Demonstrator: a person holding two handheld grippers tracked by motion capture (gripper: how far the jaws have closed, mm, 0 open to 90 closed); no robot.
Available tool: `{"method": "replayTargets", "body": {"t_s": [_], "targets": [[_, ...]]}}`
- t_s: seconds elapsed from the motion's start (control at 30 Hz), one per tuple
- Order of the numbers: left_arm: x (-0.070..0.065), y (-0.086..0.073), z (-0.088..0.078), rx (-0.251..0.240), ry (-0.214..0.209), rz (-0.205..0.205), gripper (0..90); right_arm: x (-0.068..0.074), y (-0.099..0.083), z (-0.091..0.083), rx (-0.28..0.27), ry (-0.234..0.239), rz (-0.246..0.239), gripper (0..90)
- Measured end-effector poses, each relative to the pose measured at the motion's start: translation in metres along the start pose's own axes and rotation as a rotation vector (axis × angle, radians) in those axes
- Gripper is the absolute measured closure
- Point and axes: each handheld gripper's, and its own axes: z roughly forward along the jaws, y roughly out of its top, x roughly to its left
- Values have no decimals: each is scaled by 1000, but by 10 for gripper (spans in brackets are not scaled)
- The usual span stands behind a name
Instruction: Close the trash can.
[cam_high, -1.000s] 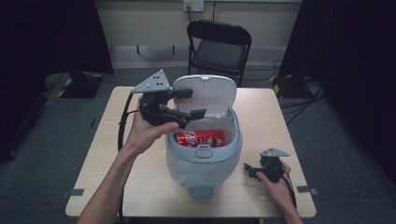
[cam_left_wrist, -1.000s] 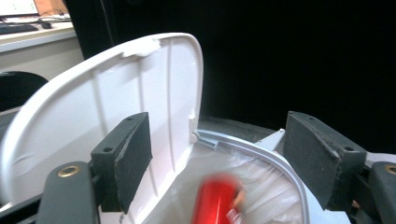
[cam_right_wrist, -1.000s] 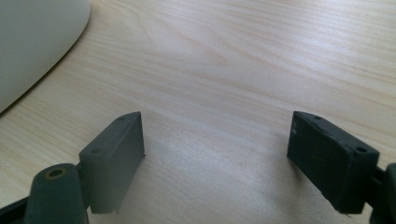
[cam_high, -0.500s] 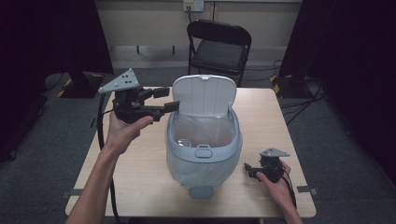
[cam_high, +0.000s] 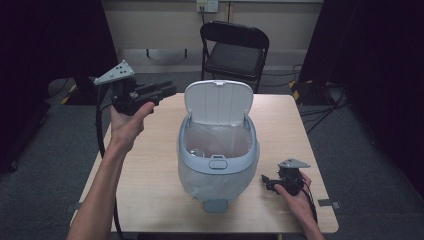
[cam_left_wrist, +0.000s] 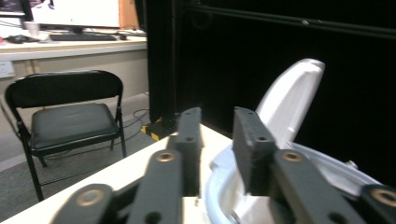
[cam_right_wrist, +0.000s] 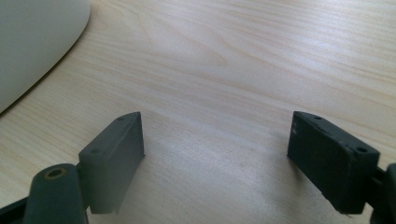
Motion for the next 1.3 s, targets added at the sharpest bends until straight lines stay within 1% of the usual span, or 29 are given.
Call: {"method": "replayTargets", "body": {"t_s": [0.07, 0.17, 0.2, 0.23, 0.27, 0.3, 0.33, 0.37, 0.4, 0.43, 0.47, 0.5, 0.53, 0.57, 0.6, 0.63, 0.7, 0.73, 0.77, 0.8, 0.83, 0.87, 0.9, 0.97, 1.07, 1.17, 1.2, 1.3], "targets": [[5, 3, 6, -4, -5, -11, 779, 0, 0, 0, 2, 1, 1, 171], [10, 8, 18, 6, -15, -23, 791, 0, 0, 0, 0, 0, -1, 171], [11, 10, 22, 13, -26, -25, 790, 0, 0, 0, 0, 0, -1, 171], [11, 10, 25, 18, -38, -21, 775, 0, 0, 0, 2, 1, 1, 171], [10, 11, 28, 21, -32, -17, 755, 0, 0, 0, 0, 0, -1, 171], [8, 12, 33, 34, -36, -10, 721, 0, 0, 0, 2, 1, 1, 171], [8, 11, 35, 35, -63, -9, 688, 0, 0, 0, 3, 0, 2, 170], [7, 11, 38, 42, -92, -8, 680, 0, 0, 0, 3, 1, 1, 170], [4, 10, 40, 48, -100, -1, 659, 0, 0, 0, 3, 1, 1, 170], [4, 10, 41, 50, -103, 2, 659, 0, 0, 0, 3, 1, 1, 170], [4, 9, 41, 44, -122, -15, 653, 0, 0, 0, 3, 1, 1, 170], [3, 8, 40, 37, -142, -33, 628, 0, 0, 0, 3, 1, 1, 170], [3, 6, 40, 37, -160, -25, 607, 0, 0, 0, 3, 1, 1, 170], [2, 5, 39, 45, -163, -27, 573, 0, 0, 0, 3, 1, 1, 170], [0, 3, 39, 59, -158, -11, 546, 0, 0, 0, 2, 1, 0, 170], [-2, 2, 39, 69, -164, -4, 537, 0, 0, 0, 2, 1, 0, 170], [-5, -2, 37, 70, -181, -4, 515, 0, 0, 0, 2, 1, 0, 170], [-7, -3, 36, 76, -185, 5, 510, 0, 0, 0, 2, 1, 0, 170], [-10, -5, 35, 77, -197, 2, 497, 0, 0, 0, 2, 1, -1, 170], [-11, -7, 34, 81, -202, 11, 484, 0, 0, 0, 2, 1, -1, 170], [-14, -9, 34, 83, -202, 13, 464, 0, 0, 0, 2, 1, -1, 170], [-16, -11, 33, 93, -188, 27, 431, 0, 0, 0, 2, 1, 0, 170], [-19, -13, 33, 99, -179, 30, 383, 0, 0, 0, 2, 1, 0, 170], [-22, -15, 33, 118, -192, 40, 344, 0, 0, 0, 2, 1, 0, 170], [-26, -17, 32, 124, -194, 43, 321, 0, 0, 0, 3, 1, 0, 170], [-34, -18, 33, 145, -209, 60, 310, 0, 0, 0, 3, 0, 1, 170], [-37, -19, 33, 158, -212, 68, 311, 0, 0, 0, 3, 0, 1, 170], [-46, -24, 37, 213, -240, 94, 308, 0, 0, 0, 3, 1, 1, 170]]}}
